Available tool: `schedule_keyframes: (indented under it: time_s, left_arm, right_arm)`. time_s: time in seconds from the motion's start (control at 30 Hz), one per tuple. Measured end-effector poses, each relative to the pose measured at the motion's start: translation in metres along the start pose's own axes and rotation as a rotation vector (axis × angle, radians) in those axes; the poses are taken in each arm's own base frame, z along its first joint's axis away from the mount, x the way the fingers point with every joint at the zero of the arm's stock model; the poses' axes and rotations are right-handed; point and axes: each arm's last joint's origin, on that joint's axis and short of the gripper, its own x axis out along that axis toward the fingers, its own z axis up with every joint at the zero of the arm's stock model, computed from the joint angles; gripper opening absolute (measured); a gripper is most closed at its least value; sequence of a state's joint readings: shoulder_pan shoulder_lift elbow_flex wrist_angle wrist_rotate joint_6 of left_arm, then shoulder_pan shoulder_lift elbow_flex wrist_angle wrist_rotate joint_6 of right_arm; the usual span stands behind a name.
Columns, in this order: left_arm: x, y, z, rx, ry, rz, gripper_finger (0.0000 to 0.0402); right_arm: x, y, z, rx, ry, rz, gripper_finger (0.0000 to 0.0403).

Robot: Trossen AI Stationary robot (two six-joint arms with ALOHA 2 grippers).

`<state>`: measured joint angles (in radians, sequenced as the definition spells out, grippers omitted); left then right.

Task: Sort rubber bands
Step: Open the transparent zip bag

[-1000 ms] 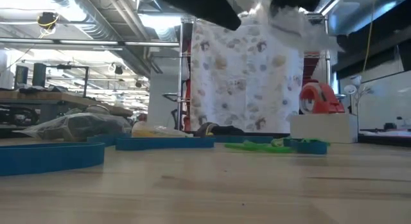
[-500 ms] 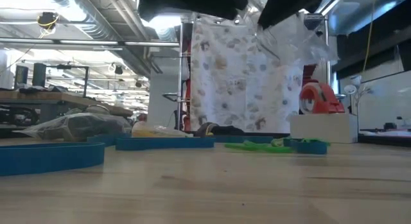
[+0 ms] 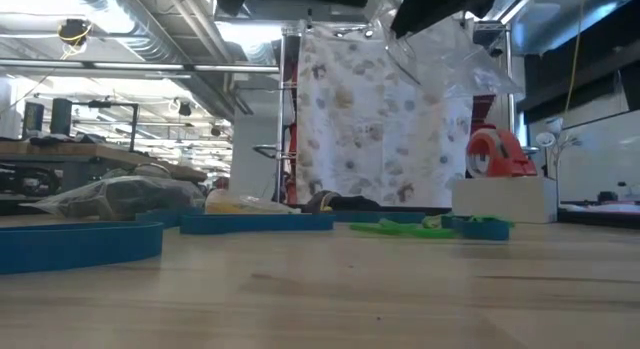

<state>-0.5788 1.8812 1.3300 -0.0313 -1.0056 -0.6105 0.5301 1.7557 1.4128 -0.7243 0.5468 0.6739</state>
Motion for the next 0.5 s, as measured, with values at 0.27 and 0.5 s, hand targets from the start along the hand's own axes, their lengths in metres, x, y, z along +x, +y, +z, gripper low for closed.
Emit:
schedule_keyframes:
  time_s: [0.27,0.5]
  left_arm:
    - [0.011,0.008,0.003,0.004,0.006,0.044,0.0164]
    - [0.015,0.011,0.003,0.025,0.016,0.045,0.0122]
  right_arm:
    - [0.0,0.0,0.0,-0.002,0.002,-0.001,0.0]
    - [0.0,0.0,0.0,-0.003,0.003,-0.002,0.0]
